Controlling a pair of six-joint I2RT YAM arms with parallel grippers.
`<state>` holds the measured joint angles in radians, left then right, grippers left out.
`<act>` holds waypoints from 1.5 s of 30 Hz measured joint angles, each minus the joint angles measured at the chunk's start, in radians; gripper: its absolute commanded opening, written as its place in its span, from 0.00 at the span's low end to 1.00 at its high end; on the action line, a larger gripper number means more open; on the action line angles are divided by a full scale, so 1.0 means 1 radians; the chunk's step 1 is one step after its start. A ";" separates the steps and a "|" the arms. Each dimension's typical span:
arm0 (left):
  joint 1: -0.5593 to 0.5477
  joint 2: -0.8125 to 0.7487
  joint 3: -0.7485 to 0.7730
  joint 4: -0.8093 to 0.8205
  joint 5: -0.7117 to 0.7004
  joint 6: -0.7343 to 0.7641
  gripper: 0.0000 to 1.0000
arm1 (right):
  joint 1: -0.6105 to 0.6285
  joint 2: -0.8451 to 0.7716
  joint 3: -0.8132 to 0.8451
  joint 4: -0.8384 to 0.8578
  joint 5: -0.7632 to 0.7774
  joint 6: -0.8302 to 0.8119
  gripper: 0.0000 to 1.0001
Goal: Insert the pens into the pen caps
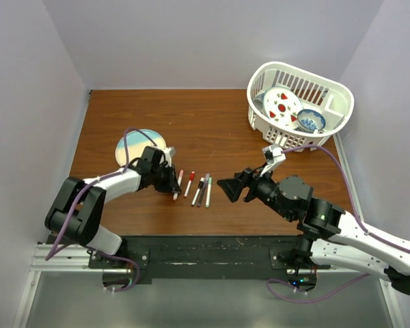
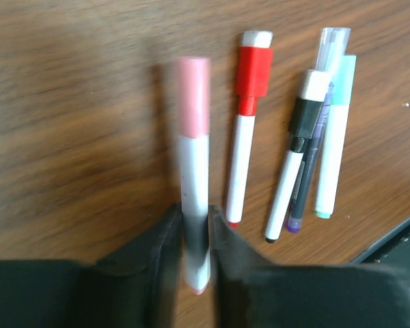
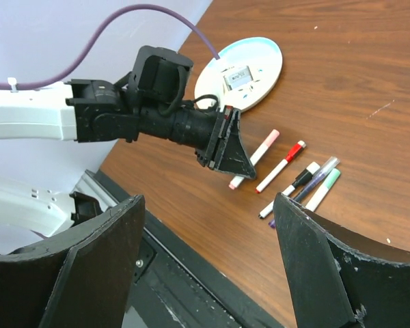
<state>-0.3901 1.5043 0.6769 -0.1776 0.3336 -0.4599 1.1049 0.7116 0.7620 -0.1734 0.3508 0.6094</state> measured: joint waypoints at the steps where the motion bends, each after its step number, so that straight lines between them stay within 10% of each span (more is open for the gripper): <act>1: -0.003 0.002 0.000 0.006 0.001 -0.006 0.40 | 0.000 -0.002 0.000 0.000 0.001 -0.001 0.80; 5: -0.009 -0.009 0.004 0.018 0.012 -0.028 0.63 | 0.000 0.003 0.000 -0.001 0.003 -0.004 0.80; 21: -0.010 -0.424 0.080 -0.042 0.107 0.034 0.71 | 0.000 -0.017 -0.002 -0.080 0.010 -0.016 0.96; 30: -0.010 -0.707 0.023 0.180 0.318 0.050 0.99 | 0.000 -0.038 0.006 -0.196 0.135 0.006 0.99; 45: -0.009 -0.838 -0.037 0.226 0.335 0.060 1.00 | 0.000 0.030 0.006 -0.222 0.208 0.046 0.99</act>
<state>-0.3992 0.6659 0.6395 0.0486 0.6689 -0.4000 1.1049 0.7414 0.7685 -0.3950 0.5591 0.6556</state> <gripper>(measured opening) 0.997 0.986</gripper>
